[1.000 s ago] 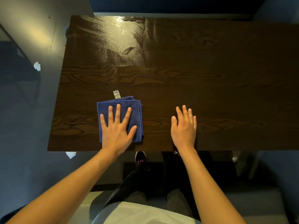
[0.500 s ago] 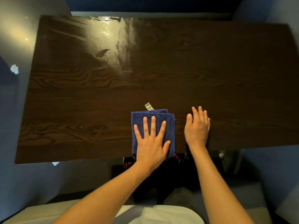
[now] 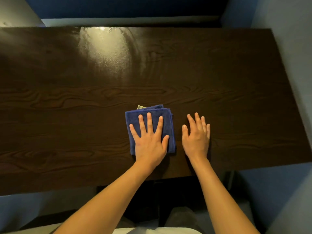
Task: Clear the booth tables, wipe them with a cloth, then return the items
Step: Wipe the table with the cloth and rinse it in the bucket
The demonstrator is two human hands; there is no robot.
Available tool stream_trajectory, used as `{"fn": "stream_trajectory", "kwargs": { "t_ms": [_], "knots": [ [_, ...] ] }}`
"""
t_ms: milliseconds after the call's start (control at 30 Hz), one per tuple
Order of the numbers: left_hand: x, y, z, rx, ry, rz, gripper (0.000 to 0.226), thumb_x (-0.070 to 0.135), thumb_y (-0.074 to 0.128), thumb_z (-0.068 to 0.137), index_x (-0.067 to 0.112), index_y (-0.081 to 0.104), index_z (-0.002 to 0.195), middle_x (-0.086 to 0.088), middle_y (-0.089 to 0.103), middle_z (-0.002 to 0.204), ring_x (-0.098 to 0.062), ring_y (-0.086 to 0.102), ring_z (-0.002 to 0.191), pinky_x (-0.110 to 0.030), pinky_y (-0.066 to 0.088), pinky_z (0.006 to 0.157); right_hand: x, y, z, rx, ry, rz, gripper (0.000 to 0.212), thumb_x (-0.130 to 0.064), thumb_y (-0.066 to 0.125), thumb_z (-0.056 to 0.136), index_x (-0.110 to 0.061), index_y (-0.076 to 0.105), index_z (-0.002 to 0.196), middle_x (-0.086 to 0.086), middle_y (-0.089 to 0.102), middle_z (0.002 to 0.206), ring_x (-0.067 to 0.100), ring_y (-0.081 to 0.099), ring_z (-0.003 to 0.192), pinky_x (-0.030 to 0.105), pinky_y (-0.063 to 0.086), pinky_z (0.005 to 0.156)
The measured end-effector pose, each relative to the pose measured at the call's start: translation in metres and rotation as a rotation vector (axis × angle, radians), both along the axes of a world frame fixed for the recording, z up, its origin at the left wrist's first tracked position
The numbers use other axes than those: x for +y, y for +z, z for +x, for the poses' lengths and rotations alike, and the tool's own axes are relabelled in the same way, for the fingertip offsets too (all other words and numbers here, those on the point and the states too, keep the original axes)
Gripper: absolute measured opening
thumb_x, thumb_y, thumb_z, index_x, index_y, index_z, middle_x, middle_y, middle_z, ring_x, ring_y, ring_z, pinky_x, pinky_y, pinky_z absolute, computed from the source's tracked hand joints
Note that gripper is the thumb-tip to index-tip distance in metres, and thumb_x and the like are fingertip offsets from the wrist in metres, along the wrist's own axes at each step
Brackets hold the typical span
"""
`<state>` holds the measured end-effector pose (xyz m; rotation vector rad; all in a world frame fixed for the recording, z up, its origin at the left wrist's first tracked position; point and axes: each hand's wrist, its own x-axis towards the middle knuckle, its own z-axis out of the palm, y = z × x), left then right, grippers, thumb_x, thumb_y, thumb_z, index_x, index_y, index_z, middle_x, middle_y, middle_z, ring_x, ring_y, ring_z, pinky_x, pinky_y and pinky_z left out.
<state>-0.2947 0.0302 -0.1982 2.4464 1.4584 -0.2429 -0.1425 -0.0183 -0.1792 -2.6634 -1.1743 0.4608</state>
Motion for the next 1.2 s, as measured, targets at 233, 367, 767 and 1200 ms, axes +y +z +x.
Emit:
{"fn": "stream_trajectory", "kwargs": {
  "t_ms": [233, 367, 767, 1200],
  "knots": [
    [0.045, -0.001, 0.062, -0.012, 0.085, 0.064, 0.071, 0.062, 0.011, 0.098, 0.032, 0.004, 0.162, -0.012, 0.000, 0.169, -0.039, -0.006, 0.154, -0.069, 0.001, 0.118, 0.033, 0.000, 0.047, -0.033, 0.078, 0.007, 0.050, -0.034, 0.049, 0.101, -0.025, 0.042, 0.150, 0.005, 0.032, 0.161, 0.025, 0.020, 0.152, 0.046, 0.010, 0.123],
    [0.084, -0.005, 0.084, -0.027, 0.085, 0.086, 0.069, 0.062, 0.017, 0.099, 0.034, 0.006, 0.161, -0.009, 0.003, 0.169, -0.037, -0.005, 0.155, -0.068, 0.000, 0.119, 0.056, 0.001, 0.070, -0.003, 0.092, 0.019, 0.050, -0.033, 0.050, 0.101, -0.025, 0.042, 0.151, 0.004, 0.031, 0.162, 0.025, 0.019, 0.152, 0.046, 0.010, 0.123],
    [0.144, -0.001, 0.068, -0.057, 0.061, 0.048, 0.070, 0.067, 0.023, 0.100, 0.040, -0.001, 0.160, 0.002, -0.008, 0.170, -0.025, -0.016, 0.155, -0.056, -0.008, 0.123, 0.101, 0.010, 0.081, 0.036, 0.054, -0.035, 0.056, -0.036, 0.046, 0.103, -0.024, 0.030, 0.156, 0.002, 0.019, 0.166, 0.025, 0.009, 0.154, 0.044, 0.007, 0.125],
    [0.299, -0.009, 0.093, -0.069, 0.150, 0.117, 0.071, 0.069, 0.018, 0.100, 0.037, 0.003, 0.161, -0.004, -0.003, 0.170, -0.029, -0.011, 0.155, -0.054, -0.006, 0.123, 0.189, 0.000, 0.103, 0.024, 0.103, -0.017, 0.056, -0.038, 0.047, 0.103, -0.026, 0.032, 0.155, 0.003, 0.019, 0.166, 0.025, 0.009, 0.154, 0.044, 0.006, 0.125]
  ]
}}
